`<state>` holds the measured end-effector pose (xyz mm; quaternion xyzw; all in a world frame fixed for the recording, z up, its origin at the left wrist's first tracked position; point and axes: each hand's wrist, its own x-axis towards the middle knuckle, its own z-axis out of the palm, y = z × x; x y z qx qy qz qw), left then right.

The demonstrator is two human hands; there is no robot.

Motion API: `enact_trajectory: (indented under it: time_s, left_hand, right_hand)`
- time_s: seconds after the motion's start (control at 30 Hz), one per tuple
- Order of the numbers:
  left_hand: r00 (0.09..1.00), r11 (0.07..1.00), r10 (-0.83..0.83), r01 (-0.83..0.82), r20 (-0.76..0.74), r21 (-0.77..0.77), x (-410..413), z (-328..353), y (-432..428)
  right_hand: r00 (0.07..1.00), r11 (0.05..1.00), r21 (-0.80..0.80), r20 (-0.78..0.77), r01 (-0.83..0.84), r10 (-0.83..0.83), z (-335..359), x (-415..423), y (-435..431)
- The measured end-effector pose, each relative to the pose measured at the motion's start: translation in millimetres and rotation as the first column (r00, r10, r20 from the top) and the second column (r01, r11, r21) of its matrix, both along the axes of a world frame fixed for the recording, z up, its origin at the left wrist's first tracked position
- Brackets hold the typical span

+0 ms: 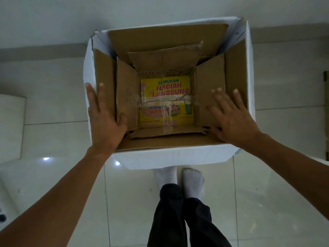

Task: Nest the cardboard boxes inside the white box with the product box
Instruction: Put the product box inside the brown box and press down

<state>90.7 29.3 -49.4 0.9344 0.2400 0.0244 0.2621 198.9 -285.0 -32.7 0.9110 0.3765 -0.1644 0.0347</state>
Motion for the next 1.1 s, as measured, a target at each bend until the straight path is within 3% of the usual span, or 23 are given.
enact_trajectory:
  time_s: [0.07, 0.13, 0.23, 0.27, 0.3, 0.4, 0.7, 0.93, 1.1]
  left_hand:
    - [0.974, 0.968, 0.210, -0.194, 0.090, -0.158, -1.6, 1.0, 2.5]
    - [0.923, 0.901, 0.386, -0.373, 0.014, -0.223, -2.5, -0.5, 6.9]
    - [0.847, 0.837, 0.500, -0.527, -0.181, -0.150, -0.8, -1.3, 7.2]
    - [0.842, 0.837, 0.497, -0.529, -0.209, -0.138, 1.0, -0.1, 5.3]
    - [0.846, 0.842, 0.484, -0.520, -0.222, -0.146, 3.5, 1.5, 2.7]
    - [0.850, 0.849, 0.475, -0.511, -0.227, -0.134, 10.0, 7.5, -5.2]
    - [0.854, 0.861, 0.486, -0.505, -0.186, -0.067, 16.5, 25.2, -76.9]
    - [0.849, 0.854, 0.487, -0.512, -0.206, -0.089, 28.4, 26.4, -197.8]
    - [0.853, 0.849, 0.476, -0.509, -0.213, -0.139, 32.7, 12.7, -288.2]
  right_hand:
    - [0.982, 0.983, 0.049, 0.064, 0.175, -0.178, 4.7, 3.4, -3.5]
    - [0.883, 0.882, 0.103, 0.060, 0.459, -0.466, 9.4, 5.9, -11.8]
    - [0.509, 0.488, 0.148, -0.299, 0.860, -0.807, 14.4, 9.0, -26.8]
    - [0.404, 0.404, 0.087, -0.393, 0.910, -0.826, 14.5, 9.6, -30.4]
    - [0.369, 0.400, 0.023, -0.438, 0.916, -0.820, 13.8, 10.2, -32.7]
    - [0.465, 0.512, 0.007, -0.429, 0.859, -0.775, 9.3, 12.4, -33.0]
    - [0.535, 0.524, 0.144, -0.391, 0.839, -0.749, 3.8, 33.3, -99.8]
    - [0.503, 0.492, 0.147, -0.435, 0.858, -0.747, 5.7, 36.4, -220.7]
    - [0.477, 0.459, 0.143, -0.372, 0.877, -0.796, 1.2, 37.3, -309.2]
